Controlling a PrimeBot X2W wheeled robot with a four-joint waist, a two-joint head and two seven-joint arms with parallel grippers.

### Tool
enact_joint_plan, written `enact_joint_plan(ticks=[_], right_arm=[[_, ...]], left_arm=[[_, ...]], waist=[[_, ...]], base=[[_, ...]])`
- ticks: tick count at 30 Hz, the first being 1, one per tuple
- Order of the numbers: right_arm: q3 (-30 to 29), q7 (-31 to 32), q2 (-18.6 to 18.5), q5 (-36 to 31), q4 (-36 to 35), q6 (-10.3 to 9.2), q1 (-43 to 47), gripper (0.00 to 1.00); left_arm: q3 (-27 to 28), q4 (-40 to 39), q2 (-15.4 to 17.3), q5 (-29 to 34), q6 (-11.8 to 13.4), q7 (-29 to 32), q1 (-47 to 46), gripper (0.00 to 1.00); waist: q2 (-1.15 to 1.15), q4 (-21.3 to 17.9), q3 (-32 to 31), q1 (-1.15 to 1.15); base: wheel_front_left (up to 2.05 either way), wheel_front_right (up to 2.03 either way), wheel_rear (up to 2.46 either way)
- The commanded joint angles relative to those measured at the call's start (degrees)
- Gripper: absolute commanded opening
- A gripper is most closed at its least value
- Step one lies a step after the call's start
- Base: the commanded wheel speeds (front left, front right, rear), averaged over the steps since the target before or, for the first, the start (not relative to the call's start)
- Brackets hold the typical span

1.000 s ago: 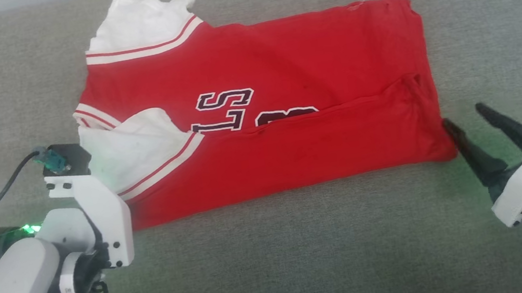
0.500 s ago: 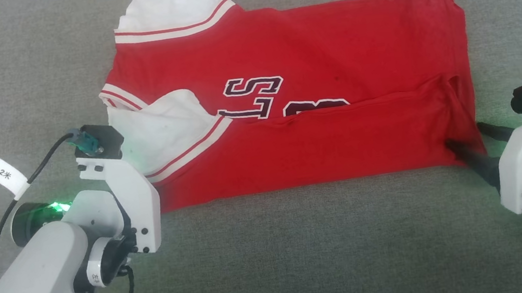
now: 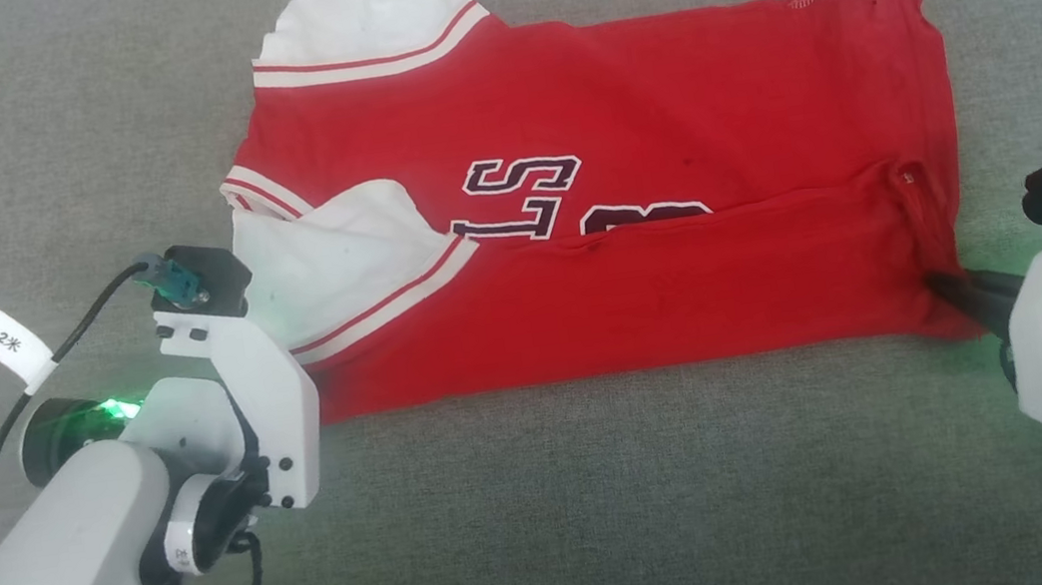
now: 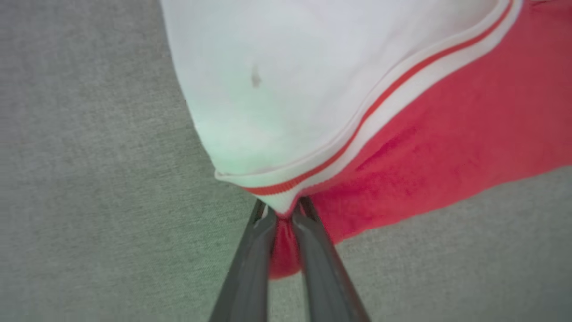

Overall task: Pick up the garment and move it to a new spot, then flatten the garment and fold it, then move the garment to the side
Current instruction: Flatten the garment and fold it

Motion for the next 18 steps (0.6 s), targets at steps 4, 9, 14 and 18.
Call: enact_joint_plan(ticks=[4, 9, 14, 18], right_arm=[[-0.5, 1.1, -2.2, 0.9, -2.0, 0.00, 1.5, 0.00], [-1.3, 2.6, -4.4, 2.4, -5.2, 0.00, 3.9, 0.00], [-2.7, 4.8, -6.7, 3.6, -8.8, -0.01, 7.8, 0.00], [-4.4, 6.4, -7.7, 4.6, -11.4, -0.01, 12.5, 0.00]], left_arm=[[0.6, -2.6, 1.8, -0.3, 1.3, 1.5, 1.5, 0.00], [1.1, -7.3, 4.2, -0.5, 3.4, 3.4, 3.6, 0.00], [1.3, -12.7, 6.5, -0.9, 6.4, 5.1, 7.4, 0.00], [1.1, -17.3, 8.0, -1.3, 9.5, 6.7, 11.3, 0.00]], waist=[[0.00, 0.1, -1.0, 0.00], [0.00, 0.1, -2.4, 0.00], [0.00, 0.2, -3.5, 0.00], [0.00, 0.5, -4.0, 0.00]], base=[[0.00, 0.00, 0.00], [0.00, 0.00, 0.00], [0.00, 0.00, 0.00], [0.00, 0.00, 0.00]])
